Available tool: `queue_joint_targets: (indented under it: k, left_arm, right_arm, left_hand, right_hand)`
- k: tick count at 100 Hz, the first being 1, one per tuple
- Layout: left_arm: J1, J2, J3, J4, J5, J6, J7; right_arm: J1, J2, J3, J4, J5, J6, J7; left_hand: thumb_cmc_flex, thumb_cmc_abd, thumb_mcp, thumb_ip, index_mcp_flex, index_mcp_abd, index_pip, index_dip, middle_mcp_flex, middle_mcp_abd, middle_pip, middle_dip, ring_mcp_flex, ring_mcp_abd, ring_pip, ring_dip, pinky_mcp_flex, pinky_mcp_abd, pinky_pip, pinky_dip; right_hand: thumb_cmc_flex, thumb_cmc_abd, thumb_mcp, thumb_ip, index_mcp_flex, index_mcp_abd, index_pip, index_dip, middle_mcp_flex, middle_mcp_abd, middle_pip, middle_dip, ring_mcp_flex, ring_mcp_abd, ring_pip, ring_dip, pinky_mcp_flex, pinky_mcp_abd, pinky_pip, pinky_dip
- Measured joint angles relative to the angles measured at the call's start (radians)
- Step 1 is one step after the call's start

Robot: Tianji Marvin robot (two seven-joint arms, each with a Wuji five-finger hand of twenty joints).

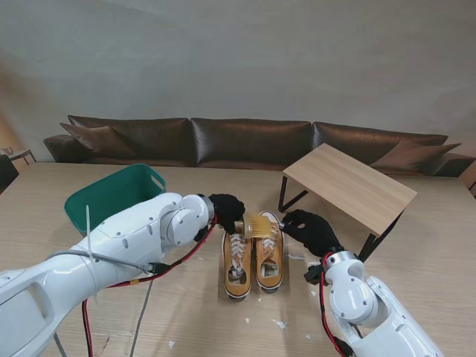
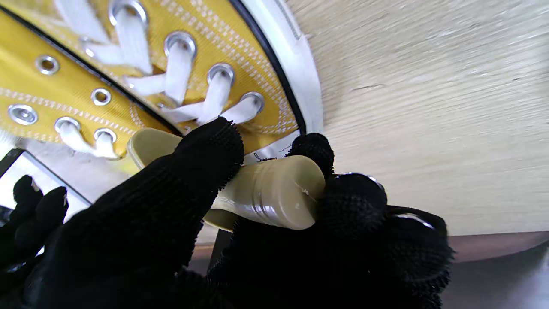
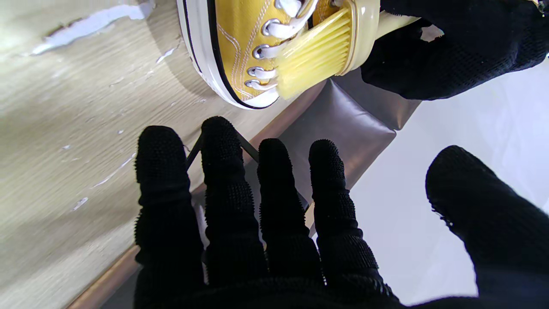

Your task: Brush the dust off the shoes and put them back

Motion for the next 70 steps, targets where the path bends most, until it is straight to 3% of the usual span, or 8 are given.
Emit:
queue_joint_targets:
  k: [18,33,56,70]
  left_arm:
    - [0.009,0.021,-0.008,-0.024,0.063,0.027,-0.012]
    - [0.038,0.05,-0.048,-0.08,0.089,0.054,-0.03]
    - [0.094,0.093,-0.117,-0.175,0.198,0.079,-0.055]
    - [0.12,0.105,-0.156,-0.21,0.211,0.083,-0.052]
  right_arm:
    - [-0.002,0.001,-0.001,-0.001,0.0,0.0,0.007]
    - [-0.002,0.001,-0.001,-0.001,0.0,0.003,0.014]
    - [-0.001,0.002,-0.003,-0.001,-0.001,0.013,0.014]
    - [0.001,0.002,-0.004,0.001,-0.001,0.014,0.013]
  left_hand:
    - [-0.001,0.0,0.004,0.0,0.0,-0.005,0.005,0.0,0.0,-0.003,0.0,0.0,0.0,0.0,0.0,-0.003,0.0,-0.001,0.0,-0.001]
    - [-0.001,0.0,0.004,0.0,0.0,-0.005,0.005,0.0,0.0,-0.004,0.0,0.0,0.0,-0.001,0.0,-0.003,0.0,-0.002,0.0,-0.003]
    - [-0.001,0.0,0.004,0.0,0.0,-0.005,0.005,0.0,0.0,-0.005,0.001,0.0,0.0,-0.003,0.0,-0.003,0.0,-0.005,0.0,-0.006]
    - [-0.001,0.0,0.004,0.0,0.0,-0.005,0.005,0.0,0.0,-0.005,0.001,0.0,0.0,-0.004,0.0,-0.003,0.0,-0.005,0.0,-0.007]
  right_hand:
    - [0.0,0.013,0.0,0.0,0.0,0.0,0.0,0.0,0.0,0.0,0.0,0.0,0.0,0.0,0.0,0.0,0.0,0.0,0.0,0.0]
    - [0.0,0.011,0.0,0.0,0.0,0.001,0.0,0.0,0.0,0.0,0.0,0.0,0.0,0.0,0.0,0.0,0.0,0.0,0.0,0.0]
    - [0.0,0.011,0.0,0.0,0.0,0.002,0.0,0.0,0.0,0.0,0.0,0.0,0.0,0.0,0.0,0.0,0.0,0.0,0.0,0.0]
    - [0.0,0.011,0.0,0.0,0.0,0.002,0.0,0.0,0.0,0.001,0.0,0.0,0.0,0.0,0.0,0.0,0.0,0.0,0.0,0.0]
